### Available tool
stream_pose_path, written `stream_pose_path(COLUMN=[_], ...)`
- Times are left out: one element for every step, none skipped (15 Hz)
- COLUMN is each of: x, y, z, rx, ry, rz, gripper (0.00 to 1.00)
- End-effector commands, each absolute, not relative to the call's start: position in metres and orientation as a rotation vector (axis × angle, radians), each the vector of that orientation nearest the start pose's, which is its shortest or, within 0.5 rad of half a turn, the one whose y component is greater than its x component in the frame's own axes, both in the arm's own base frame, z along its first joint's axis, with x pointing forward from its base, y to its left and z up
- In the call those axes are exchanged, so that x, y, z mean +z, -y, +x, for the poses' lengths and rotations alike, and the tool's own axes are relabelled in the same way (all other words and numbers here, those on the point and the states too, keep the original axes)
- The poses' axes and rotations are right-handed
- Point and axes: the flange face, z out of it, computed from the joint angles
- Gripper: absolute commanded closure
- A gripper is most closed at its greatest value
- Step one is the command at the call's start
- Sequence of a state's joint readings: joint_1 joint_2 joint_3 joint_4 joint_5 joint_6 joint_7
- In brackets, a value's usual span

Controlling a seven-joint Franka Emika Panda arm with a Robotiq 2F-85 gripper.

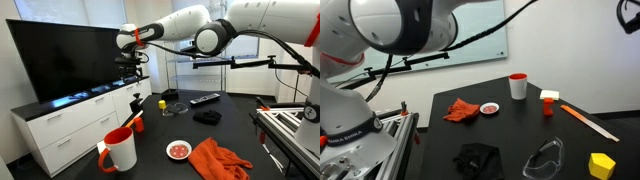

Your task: Rotate the top of the black clump.

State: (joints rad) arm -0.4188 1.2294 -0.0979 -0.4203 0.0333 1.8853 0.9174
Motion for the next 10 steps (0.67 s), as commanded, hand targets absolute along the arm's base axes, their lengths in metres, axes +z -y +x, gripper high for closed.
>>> stream_pose_path(x=[0.405,0.425,0.442,0.456,0.472,0.478,0.491,0.495,0.5,0.503], y=[0.352,0.351,0.348,0.345,0.344,0.34,0.339,0.337,0.334,0.332], z=[0.733,0.73,0.726,0.724,0.719,0.718,0.713,0.711,0.71,0.709], rx=[-0.384,-0.392,-0.397,-0.401,-0.399,-0.397,-0.387,-0.382,-0.373,-0.36], ry=[-1.712,-1.644,-1.577,-1.51,-1.443,-1.378,-1.312,-1.245,-1.176,-1.108], rz=[-2.602,-2.64,-2.677,-2.712,-2.751,-2.786,-2.823,-2.856,-2.893,-2.927], gripper=[0.0,0.0,0.0,0.0,0.0,0.0,0.0,0.0,0.0,0.0])
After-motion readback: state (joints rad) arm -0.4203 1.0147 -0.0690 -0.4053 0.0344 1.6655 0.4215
